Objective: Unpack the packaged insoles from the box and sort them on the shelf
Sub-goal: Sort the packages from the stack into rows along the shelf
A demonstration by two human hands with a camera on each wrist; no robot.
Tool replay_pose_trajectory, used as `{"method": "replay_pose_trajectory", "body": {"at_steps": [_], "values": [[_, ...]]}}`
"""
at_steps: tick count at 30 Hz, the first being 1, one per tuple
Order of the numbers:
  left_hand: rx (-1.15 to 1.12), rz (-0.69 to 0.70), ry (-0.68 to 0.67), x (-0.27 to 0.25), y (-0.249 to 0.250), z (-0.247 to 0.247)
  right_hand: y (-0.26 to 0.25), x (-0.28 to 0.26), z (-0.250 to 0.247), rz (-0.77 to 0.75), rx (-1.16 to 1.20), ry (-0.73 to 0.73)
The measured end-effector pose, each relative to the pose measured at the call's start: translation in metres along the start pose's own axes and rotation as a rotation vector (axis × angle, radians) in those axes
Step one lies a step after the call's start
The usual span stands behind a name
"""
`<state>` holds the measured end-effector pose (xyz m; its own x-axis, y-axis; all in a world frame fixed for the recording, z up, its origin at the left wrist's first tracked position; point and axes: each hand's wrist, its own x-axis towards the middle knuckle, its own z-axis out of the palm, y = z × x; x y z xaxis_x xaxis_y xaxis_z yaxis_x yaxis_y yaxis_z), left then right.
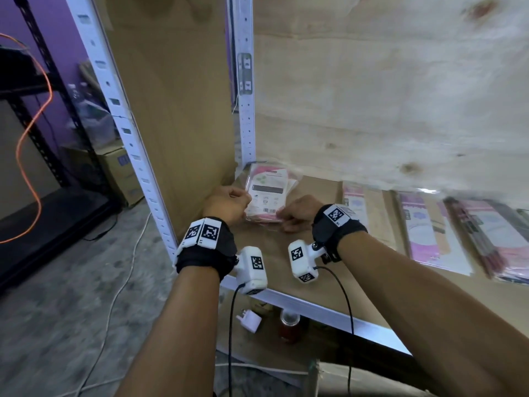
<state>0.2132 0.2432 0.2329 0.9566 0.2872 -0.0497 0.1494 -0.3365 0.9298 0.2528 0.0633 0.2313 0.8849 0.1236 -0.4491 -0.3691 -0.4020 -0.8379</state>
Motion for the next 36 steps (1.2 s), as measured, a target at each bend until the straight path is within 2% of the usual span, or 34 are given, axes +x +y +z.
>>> {"method": "replay_pose_trajectory", "body": {"at_steps": [3, 6, 11, 15, 18, 20, 22, 26, 30, 34, 36], "values": [[0.015, -0.01, 0.002, -0.001, -0.001, 0.001, 0.004, -0.011, -0.01, -0.033, -0.014, -0.035], [-0.015, -0.041, -0.028, -0.002, -0.001, 0.004, 0.009, -0.022, -0.024, -0.138, 0.003, 0.019], [-0.266, -0.164, -0.171, -0.019, 0.01, 0.02, 0.018, -0.053, -0.056, -0.315, 0.017, 0.045], [-0.511, -0.142, -0.297, -0.032, 0.027, 0.028, 0.021, -0.086, -0.078, -0.503, -0.053, 0.125], [-0.698, -0.128, -0.369, -0.038, 0.038, 0.035, 0.025, -0.108, -0.088, -0.705, -0.186, 0.297], [-0.805, -0.137, -0.392, -0.041, 0.043, 0.041, 0.03, -0.121, -0.092, -0.861, -0.384, 0.401], [-0.855, -0.12, -0.395, -0.044, 0.046, 0.049, 0.038, -0.131, -0.094, -0.931, -0.526, 0.429], [-0.812, -0.103, -0.298, -0.05, 0.044, 0.071, 0.059, -0.14, -0.104, -0.919, -0.59, 0.343], [-0.721, -0.097, -0.317, -0.056, 0.044, 0.087, 0.081, -0.141, -0.126, -0.867, -0.382, 0.365], [-0.608, -0.017, -0.455, -0.063, 0.049, 0.103, 0.104, -0.139, -0.159, -0.726, -0.23, 0.514], [-0.574, 0.011, -0.558, -0.069, 0.052, 0.11, 0.115, -0.14, -0.173, -0.647, -0.145, 0.504]]}}
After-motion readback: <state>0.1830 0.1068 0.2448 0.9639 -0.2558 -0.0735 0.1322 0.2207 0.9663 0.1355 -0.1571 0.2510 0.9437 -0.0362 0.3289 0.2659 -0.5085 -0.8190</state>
